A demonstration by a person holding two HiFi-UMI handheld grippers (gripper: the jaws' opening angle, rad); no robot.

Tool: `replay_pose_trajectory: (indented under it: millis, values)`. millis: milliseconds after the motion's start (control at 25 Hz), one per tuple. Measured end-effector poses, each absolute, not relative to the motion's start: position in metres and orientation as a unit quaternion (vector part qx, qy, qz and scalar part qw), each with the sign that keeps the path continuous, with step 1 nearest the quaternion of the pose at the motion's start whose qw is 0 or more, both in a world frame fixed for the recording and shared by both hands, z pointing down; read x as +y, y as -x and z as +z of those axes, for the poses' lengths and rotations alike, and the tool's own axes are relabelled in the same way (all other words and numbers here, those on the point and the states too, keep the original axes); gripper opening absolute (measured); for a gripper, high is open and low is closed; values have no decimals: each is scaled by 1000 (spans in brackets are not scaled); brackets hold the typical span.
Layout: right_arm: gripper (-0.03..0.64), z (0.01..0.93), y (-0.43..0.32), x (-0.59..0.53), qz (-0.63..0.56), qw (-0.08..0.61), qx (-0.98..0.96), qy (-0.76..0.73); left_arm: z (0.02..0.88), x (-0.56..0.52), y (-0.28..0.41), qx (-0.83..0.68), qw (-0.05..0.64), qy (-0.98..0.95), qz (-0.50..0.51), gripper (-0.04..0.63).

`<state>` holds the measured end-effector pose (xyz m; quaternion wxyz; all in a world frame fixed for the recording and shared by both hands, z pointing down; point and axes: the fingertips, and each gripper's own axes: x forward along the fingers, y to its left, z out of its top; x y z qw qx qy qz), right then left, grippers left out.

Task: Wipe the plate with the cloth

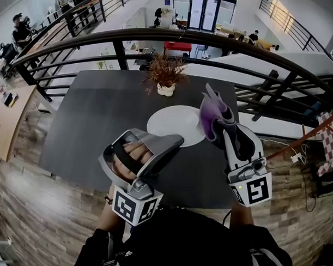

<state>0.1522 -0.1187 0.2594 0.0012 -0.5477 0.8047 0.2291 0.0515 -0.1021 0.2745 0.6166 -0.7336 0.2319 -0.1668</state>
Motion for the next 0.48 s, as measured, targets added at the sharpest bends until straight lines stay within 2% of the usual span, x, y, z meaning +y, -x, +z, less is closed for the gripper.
replay_pose_trajectory:
  millis: [480]
  values:
    - [72,256,-151,-110,230,17,802,551,262,-112,-44,266,539,791,-110,18]
